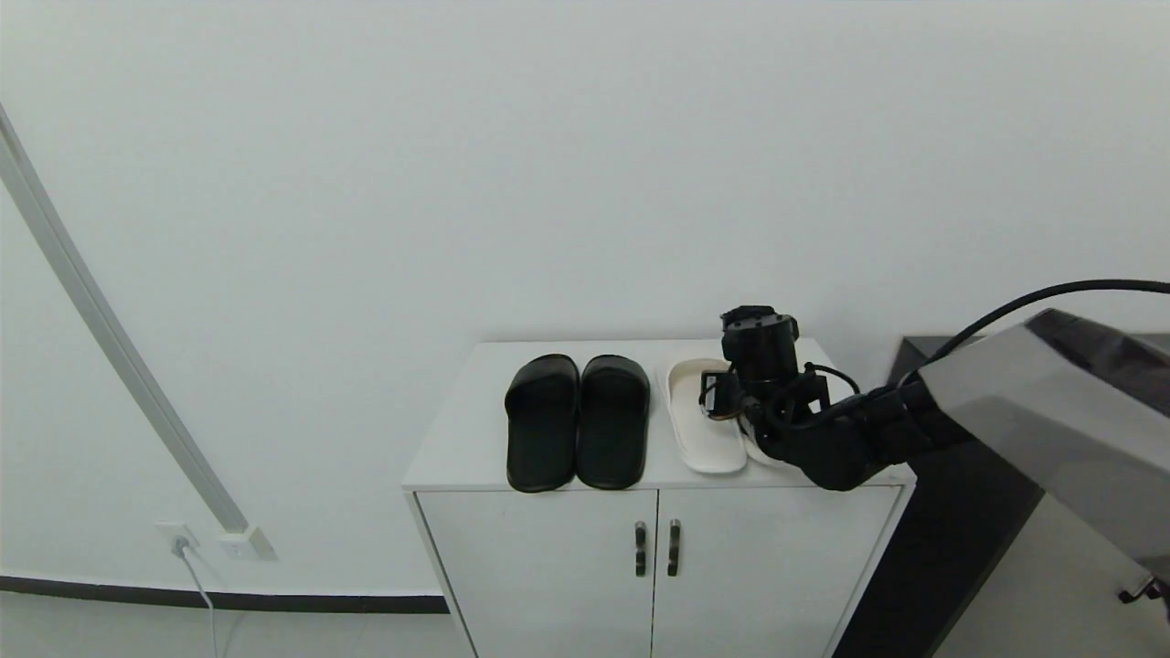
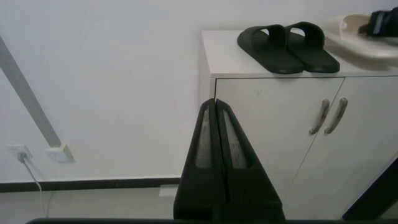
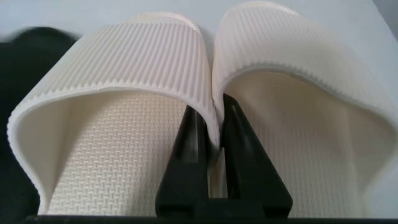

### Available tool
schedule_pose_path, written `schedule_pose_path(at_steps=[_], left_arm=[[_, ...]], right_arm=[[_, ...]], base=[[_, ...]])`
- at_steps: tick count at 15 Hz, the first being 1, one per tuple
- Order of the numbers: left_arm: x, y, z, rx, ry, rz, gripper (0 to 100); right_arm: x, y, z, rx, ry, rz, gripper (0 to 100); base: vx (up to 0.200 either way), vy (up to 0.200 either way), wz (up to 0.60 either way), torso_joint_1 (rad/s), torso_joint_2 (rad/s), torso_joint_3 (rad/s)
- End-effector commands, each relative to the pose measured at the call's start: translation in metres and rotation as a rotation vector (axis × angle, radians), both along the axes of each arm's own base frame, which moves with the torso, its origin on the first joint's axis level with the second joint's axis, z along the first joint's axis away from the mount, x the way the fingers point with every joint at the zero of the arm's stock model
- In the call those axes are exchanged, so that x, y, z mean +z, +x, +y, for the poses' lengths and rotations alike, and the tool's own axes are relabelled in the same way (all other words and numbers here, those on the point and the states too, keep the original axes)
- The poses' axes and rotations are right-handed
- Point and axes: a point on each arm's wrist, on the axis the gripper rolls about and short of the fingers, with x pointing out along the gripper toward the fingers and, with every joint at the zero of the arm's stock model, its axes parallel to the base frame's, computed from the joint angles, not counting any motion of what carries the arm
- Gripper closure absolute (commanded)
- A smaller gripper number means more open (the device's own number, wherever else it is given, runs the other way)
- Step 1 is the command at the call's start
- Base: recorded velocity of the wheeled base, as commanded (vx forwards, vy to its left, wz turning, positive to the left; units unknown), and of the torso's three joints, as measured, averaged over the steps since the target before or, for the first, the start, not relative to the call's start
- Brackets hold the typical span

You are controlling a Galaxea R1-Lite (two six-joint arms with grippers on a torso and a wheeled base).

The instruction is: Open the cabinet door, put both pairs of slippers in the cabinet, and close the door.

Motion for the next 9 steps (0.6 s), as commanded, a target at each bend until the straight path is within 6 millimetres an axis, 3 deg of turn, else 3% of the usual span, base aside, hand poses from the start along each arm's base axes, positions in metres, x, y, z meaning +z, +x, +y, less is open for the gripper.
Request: schedule_pose_path(at_steps=[1, 2, 3, 4, 5, 7, 9], left_arm=[[0.0, 0.0, 0.0, 0.001, 0.0, 0.001, 100], [0.0, 0.0, 0.0, 0.001, 0.0, 0.003, 100], [0.0, 0.0, 0.0, 0.001, 0.0, 0.001, 100], [0.0, 0.0, 0.0, 0.0, 0.002, 0.001, 100], [0.0, 0.0, 0.0, 0.0, 0.002, 0.003, 100], [0.0, 0.0, 0.0, 0.0, 0.0, 0.001, 100], [0.0, 0.0, 0.0, 0.0, 0.002, 0.001, 100]], right_arm=[[0.064, -0.062, -0.019, 0.138, 0.055, -0.056, 100], [0.083, -0.099, -0.031, 0.251, 0.06, -0.067, 100], [0.093, -0.124, -0.039, 0.337, 0.072, -0.07, 100], [0.097, -0.135, -0.042, 0.38, 0.078, -0.074, 100], [0.099, -0.164, -0.049, 0.483, 0.091, -0.064, 100], [0.09, -0.191, -0.058, 0.609, 0.047, -0.047, 100], [0.078, -0.207, -0.069, 0.738, -0.044, -0.049, 100]], base=[[0.0, 0.0, 0.0, 0.0, 0.0, 0.0], [0.0, 0.0, 0.0, 0.0, 0.0, 0.0], [0.0, 0.0, 0.0, 0.0, 0.0, 0.0], [0.0, 0.0, 0.0, 0.0, 0.0, 0.0], [0.0, 0.0, 0.0, 0.0, 0.0, 0.0], [0.0, 0.0, 0.0, 0.0, 0.0, 0.0], [0.0, 0.0, 0.0, 0.0, 0.0, 0.0]])
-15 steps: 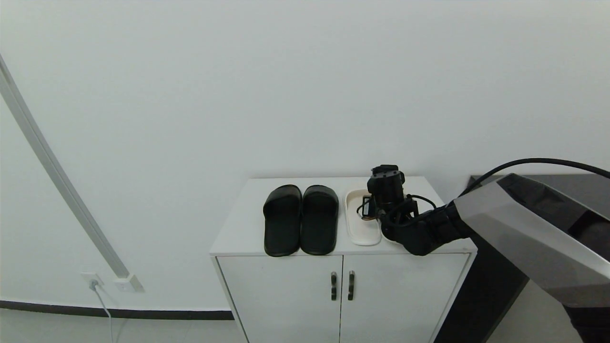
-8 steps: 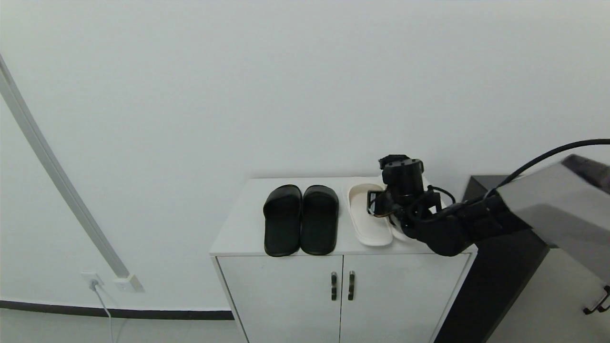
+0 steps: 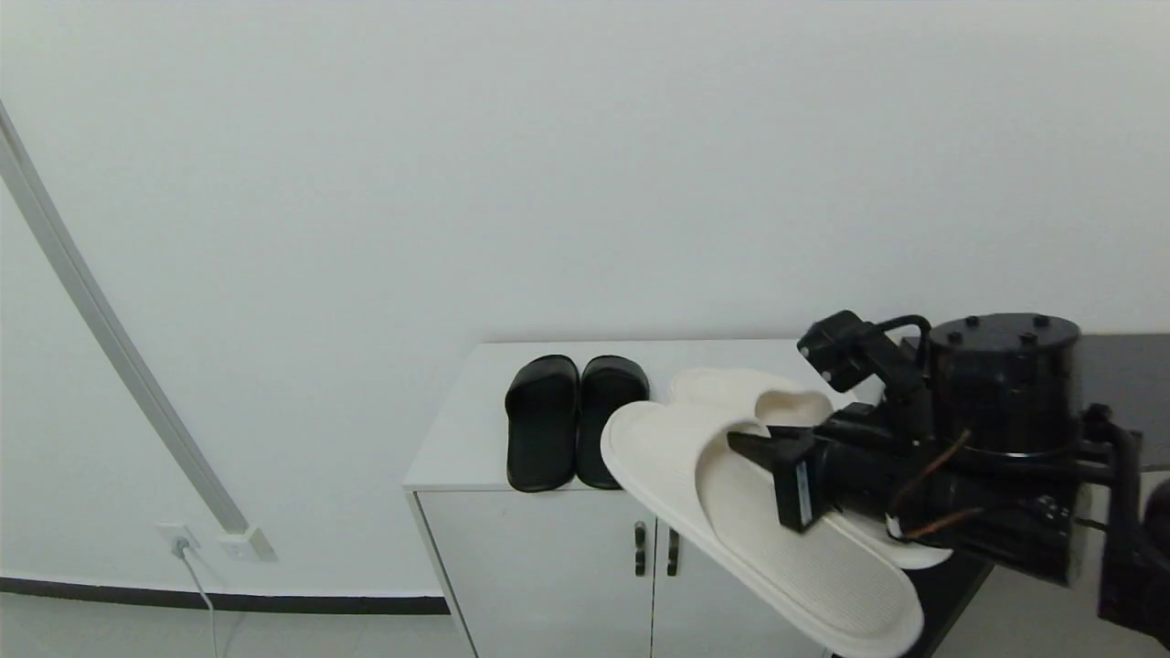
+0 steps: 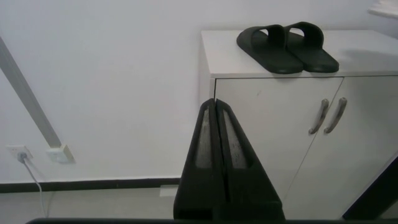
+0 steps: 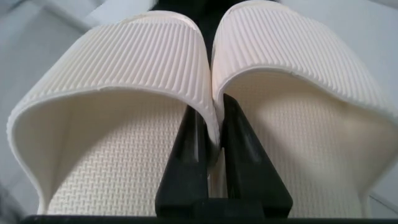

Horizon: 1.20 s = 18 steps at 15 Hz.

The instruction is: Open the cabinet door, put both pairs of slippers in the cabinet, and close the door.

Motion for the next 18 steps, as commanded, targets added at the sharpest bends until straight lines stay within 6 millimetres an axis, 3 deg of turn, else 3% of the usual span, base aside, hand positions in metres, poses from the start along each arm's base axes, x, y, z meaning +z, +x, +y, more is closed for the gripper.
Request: schedule_pose_path(at_steps=[1, 6, 10, 18], left_arm=[[0.0, 0.0, 0.0, 0.001, 0.0, 0.001, 100], [0.0, 0.0, 0.0, -0.001, 0.001, 0.001, 100], [0.0, 0.0, 0.0, -0.001, 0.001, 0.002, 100], [0.0, 0.0, 0.0, 0.001, 0.001, 0.002, 100]], right_arm=[[0.003, -0.033, -0.02, 0.122, -0.018, -0.064, 100], [-0.011, -0.04, -0.025, 0.225, -0.042, -0.078, 100], [-0.014, -0.042, -0.026, 0.247, -0.046, -0.063, 100], [-0.017, -0.05, -0.033, 0.255, -0.044, -0.056, 100]], base=[[0.0, 0.0, 0.0, 0.0, 0.0, 0.0], [0.0, 0.0, 0.0, 0.0, 0.0, 0.0], [-0.2, 0.0, 0.0, 0.004, 0.01, 0.002], [0.0, 0.0, 0.0, 0.0, 0.0, 0.0]])
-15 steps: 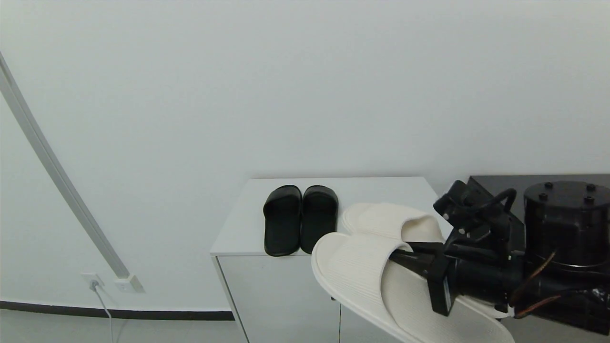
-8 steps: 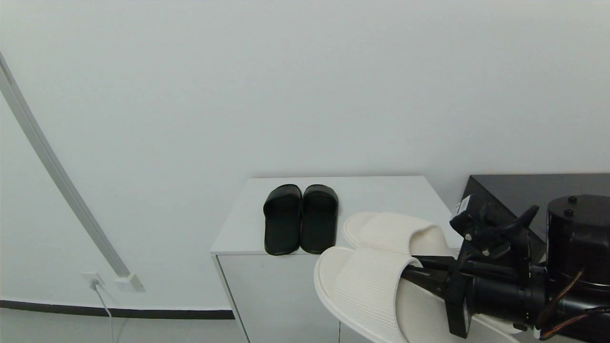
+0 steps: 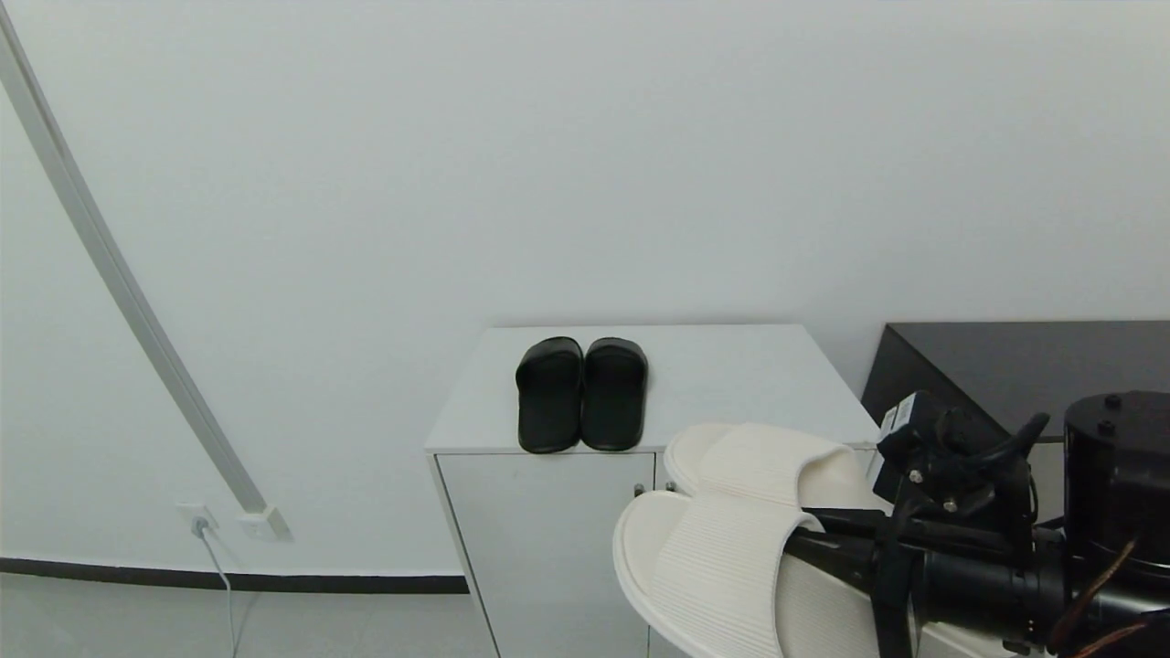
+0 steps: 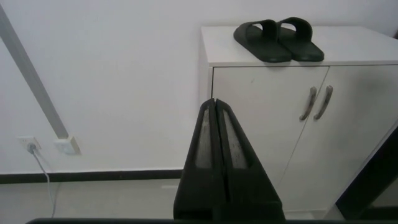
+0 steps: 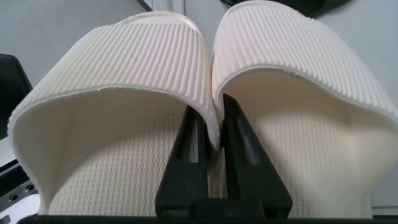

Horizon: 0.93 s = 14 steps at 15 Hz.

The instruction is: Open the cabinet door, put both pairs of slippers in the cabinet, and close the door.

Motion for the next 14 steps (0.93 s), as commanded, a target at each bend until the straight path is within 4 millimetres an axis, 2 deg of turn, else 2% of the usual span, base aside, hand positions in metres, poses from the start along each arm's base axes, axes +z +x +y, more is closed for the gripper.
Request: schedule_pose_path(at_steps=[1, 2, 7, 8, 9, 10, 12, 14], left_arm=[[0.0, 0.0, 0.0, -0.001, 0.001, -0.001, 100], [0.0, 0.0, 0.0, -0.002, -0.001, -0.001, 0], [0.001, 0.0, 0.001, 0.03, 0.002, -0.004, 0], [0.01, -0.002, 0.001, 0.056, 0.009, -0.04, 0], [0.045, -0.011, 0.001, 0.016, -0.026, -0.134, 0], [0.048, -0.012, 0.0, -0.037, -0.039, -0.121, 0], [0.025, -0.006, -0.002, -0.142, -0.033, -0.015, 0], [0.018, -0.004, -0.003, -0.18, -0.035, 0.012, 0]], right_arm=[[-0.001, -0.001, 0.0, 0.008, -0.003, 0.005, 100], [-0.002, -0.001, 0.0, 0.008, -0.006, 0.009, 100], [-0.007, -0.006, 0.001, 0.027, -0.018, 0.017, 100], [-0.007, -0.006, 0.002, 0.03, -0.018, 0.017, 100], [-0.007, -0.006, 0.002, 0.03, -0.018, 0.017, 100], [-0.008, -0.006, 0.002, 0.031, -0.022, 0.02, 100], [-0.011, -0.008, 0.002, 0.037, -0.03, 0.029, 100], [-0.012, -0.008, 0.002, 0.039, -0.033, 0.03, 100]], base=[[0.0, 0.0, 0.0, 0.0, 0.0, 0.0], [0.0, 0.0, 0.0, 0.0, 0.0, 0.0], [0.0, 0.0, 0.0, 0.0, 0.0, 0.0], [0.0, 0.0, 0.0, -0.1, 0.25, 0.139], [0.0, 0.0, 0.0, -0.134, 0.33, 0.183], [0.0, 0.0, 0.0, -0.159, 0.37, 0.203], [0.0, 0.0, 0.0, -0.161, 0.38, 0.212], [0.0, 0.0, 0.0, -0.173, 0.41, 0.232]])
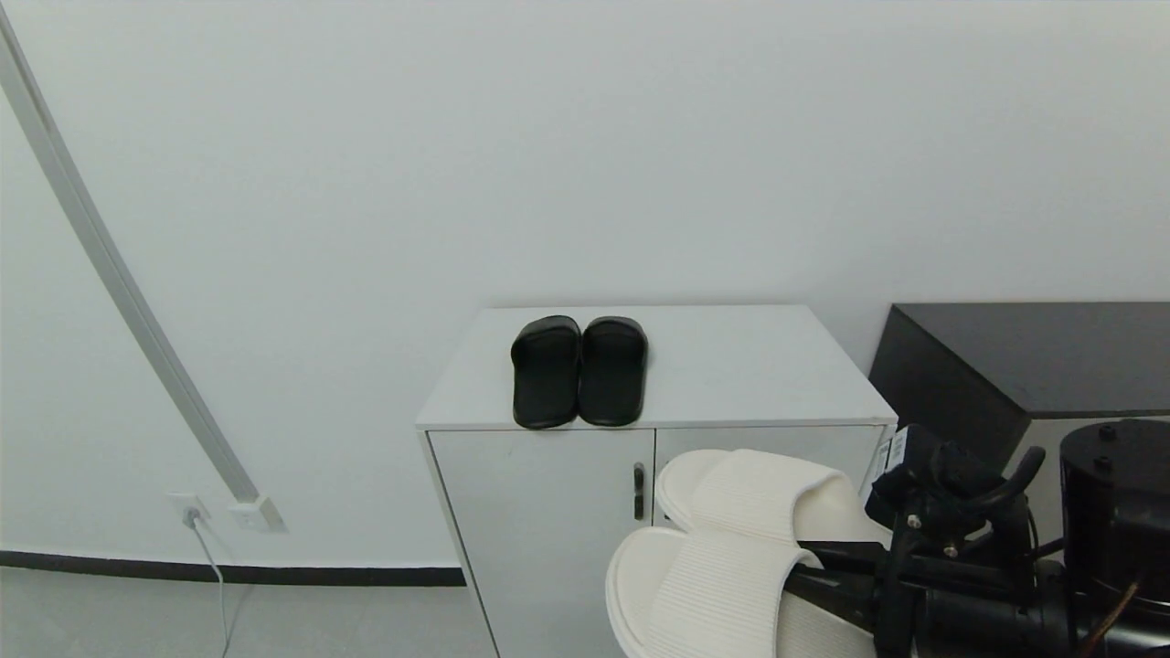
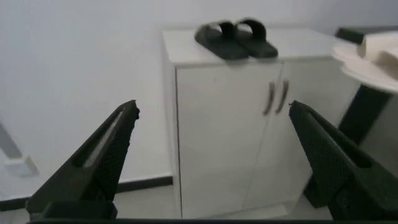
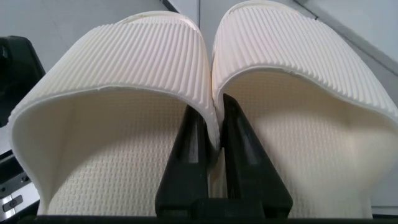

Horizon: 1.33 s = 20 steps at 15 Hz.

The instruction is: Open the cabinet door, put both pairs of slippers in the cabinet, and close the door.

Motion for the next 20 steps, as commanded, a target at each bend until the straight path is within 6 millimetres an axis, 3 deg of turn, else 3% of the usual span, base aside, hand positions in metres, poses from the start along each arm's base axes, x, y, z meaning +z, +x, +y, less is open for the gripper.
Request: schedule_pose_path(at_steps=[1, 7, 13, 17, 20], left_arm=[[-0.003, 0.002, -0.001, -0.039, 0.0, 0.02, 0], [0.026, 0.003, -0.004, -0.19, -0.002, 0.024, 0], [0.045, 0.021, -0.006, -0.283, -0.014, 0.129, 0], [0.064, 0.044, -0.009, -0.414, -0.039, 0.224, 0], [0.085, 0.082, -0.011, -0.493, -0.048, 0.233, 0]], right_arm=[[-0.002, 0.0, 0.001, 0.005, -0.009, 0.002, 100], [-0.004, -0.003, 0.001, 0.016, -0.016, 0.007, 100], [-0.006, -0.005, 0.001, 0.022, -0.022, 0.013, 100], [-0.008, -0.005, 0.003, 0.027, -0.026, 0.015, 100], [-0.01, -0.006, 0.003, 0.032, -0.031, 0.02, 100]], base=[[0.0, 0.0, 0.0, -0.212, 0.5, 0.29], [0.0, 0.0, 0.0, -0.222, 0.55, 0.316], [0.0, 0.0, 0.0, -0.199, 0.52, 0.324], [0.0, 0.0, 0.0, -0.159, 0.49, 0.322], [0.0, 0.0, 0.0, -0.141, 0.49, 0.336]])
